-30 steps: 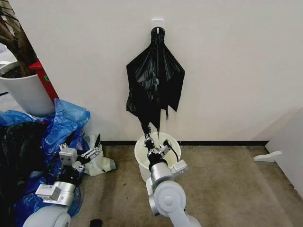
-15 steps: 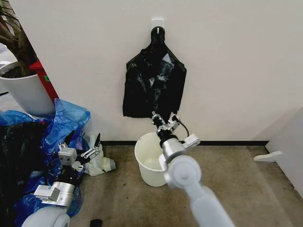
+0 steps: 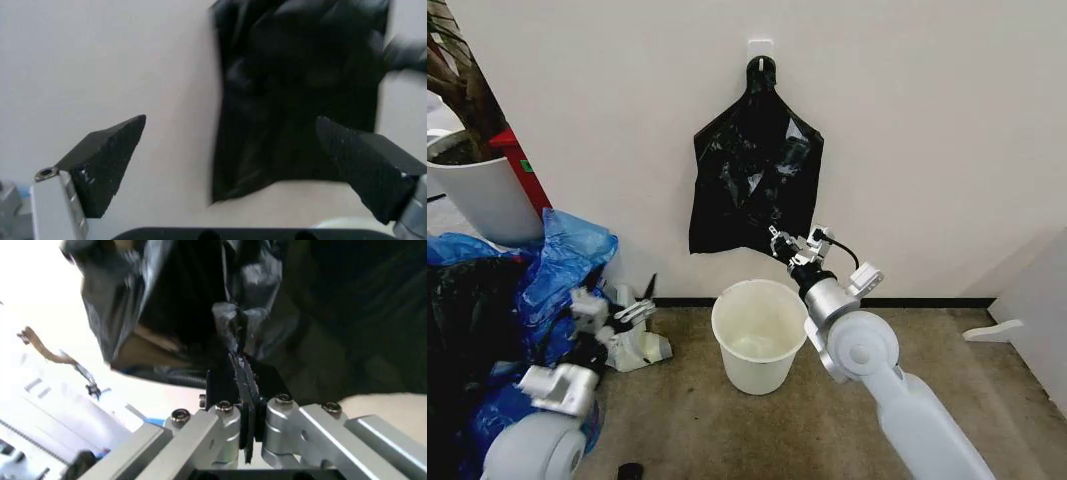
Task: Place the garbage bag over the trash bin.
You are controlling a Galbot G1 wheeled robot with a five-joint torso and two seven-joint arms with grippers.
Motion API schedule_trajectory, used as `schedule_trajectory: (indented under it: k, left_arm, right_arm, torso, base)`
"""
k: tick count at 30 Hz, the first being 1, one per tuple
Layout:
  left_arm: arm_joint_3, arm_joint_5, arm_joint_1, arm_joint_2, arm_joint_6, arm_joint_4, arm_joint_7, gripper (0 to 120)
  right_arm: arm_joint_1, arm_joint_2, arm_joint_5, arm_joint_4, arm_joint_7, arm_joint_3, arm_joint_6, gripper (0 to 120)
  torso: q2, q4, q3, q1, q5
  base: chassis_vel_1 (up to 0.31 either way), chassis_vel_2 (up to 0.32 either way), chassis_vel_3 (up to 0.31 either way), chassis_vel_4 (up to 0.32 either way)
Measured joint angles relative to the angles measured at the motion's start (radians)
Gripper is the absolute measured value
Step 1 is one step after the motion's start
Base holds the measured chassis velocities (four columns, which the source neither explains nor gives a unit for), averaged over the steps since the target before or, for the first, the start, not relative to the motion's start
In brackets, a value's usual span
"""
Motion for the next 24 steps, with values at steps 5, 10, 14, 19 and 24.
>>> schedule_trajectory:
  k: [5,10,14,19,24]
  left_arm:
    - [0.113,-0.141,-0.200,0.086,0.076,0.034,-0.029,100]
    - [0.198,-0.265,-0.413,0.118,0.151,0.031,-0.056,100]
    - [0.276,-0.300,-0.512,0.116,0.188,0.026,-0.089,100]
    - [0.412,-0.271,-0.637,0.095,0.251,0.052,-0.165,100]
    - [0.493,-0.250,-0.718,0.076,0.329,0.099,-0.288,100]
  right_arm:
    - [-0.032,-0.020,-0.074,-0.022,-0.054,-0.003,-0.006,0]
    - [-0.045,-0.024,-0.151,-0.055,-0.082,-0.013,-0.004,0]
    - [-0.026,-0.031,-0.179,-0.067,-0.084,-0.026,-0.002,0]
    - [0.003,-0.040,-0.183,-0.069,-0.069,-0.062,0.000,0]
    - [0.020,-0.038,-0.182,-0.068,-0.062,-0.076,0.001,0]
  torso:
    - [0.000,0.0002,0.000,0.000,-0.0002]
    - [0.000,0.0001,0.000,0.000,0.0001]
    - [0.000,0.0003,0.000,0.000,0.0000]
    - [0.000,0.0002,0.000,0.000,0.0000]
    - [0.000,0.0003,0.000,0.000,-0.0001]
  base:
    - [0.000,0.000,0.000,0.000]
    - [0.000,0.000,0.000,0.000]
    - [0.000,0.000,0.000,0.000]
    - [0.000,0.000,0.000,0.000]
    - [0.000,0.000,0.000,0.000]
